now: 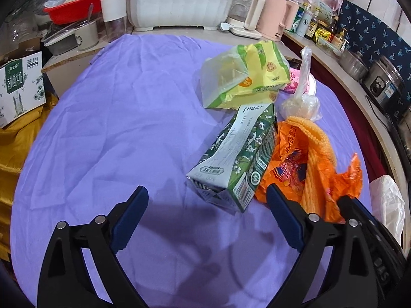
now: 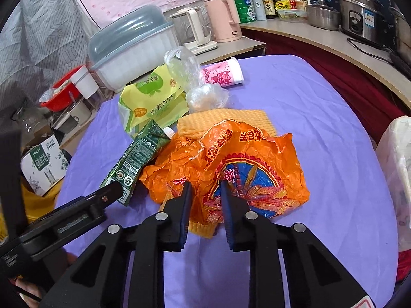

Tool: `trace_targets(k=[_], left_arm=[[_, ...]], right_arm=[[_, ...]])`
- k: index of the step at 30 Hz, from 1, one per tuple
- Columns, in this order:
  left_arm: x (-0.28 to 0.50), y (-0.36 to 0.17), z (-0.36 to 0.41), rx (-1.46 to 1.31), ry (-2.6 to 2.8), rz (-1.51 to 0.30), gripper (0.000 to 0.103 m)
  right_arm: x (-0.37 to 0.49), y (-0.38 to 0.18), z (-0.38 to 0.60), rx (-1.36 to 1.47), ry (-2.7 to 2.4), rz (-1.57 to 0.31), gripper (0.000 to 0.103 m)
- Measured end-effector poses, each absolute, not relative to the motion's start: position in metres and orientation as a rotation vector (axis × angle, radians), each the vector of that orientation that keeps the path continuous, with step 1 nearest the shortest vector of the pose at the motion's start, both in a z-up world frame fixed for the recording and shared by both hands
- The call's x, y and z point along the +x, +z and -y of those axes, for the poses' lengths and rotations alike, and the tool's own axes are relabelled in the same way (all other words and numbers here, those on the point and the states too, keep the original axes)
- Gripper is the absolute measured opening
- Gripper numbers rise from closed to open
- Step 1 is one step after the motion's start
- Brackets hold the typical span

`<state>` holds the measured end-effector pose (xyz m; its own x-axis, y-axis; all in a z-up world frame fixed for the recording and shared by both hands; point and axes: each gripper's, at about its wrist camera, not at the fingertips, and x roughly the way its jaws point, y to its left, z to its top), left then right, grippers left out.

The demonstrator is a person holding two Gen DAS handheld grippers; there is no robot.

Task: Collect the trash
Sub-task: 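Grasp the orange snack bag with the right gripper while the left gripper grasps the green carton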

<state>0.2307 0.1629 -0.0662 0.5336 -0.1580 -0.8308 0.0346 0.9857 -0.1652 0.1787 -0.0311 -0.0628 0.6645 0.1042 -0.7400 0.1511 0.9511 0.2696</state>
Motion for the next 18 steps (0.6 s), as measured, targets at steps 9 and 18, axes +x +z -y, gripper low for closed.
trace_targets(k=[9, 18], left_arm=[[0.25, -0.076, -0.157, -0.18, -0.148, -1.006, 0.073], [0.24, -0.069, -0.144, -0.161, -0.175, -0.998, 0.054]], right_arm=[[0.173, -0.059, 0.042, 0.337, -0.028, -0.839, 0.021], [0.161, -0.053, 0.053, 0.355, -0.033, -0.817, 0.021]])
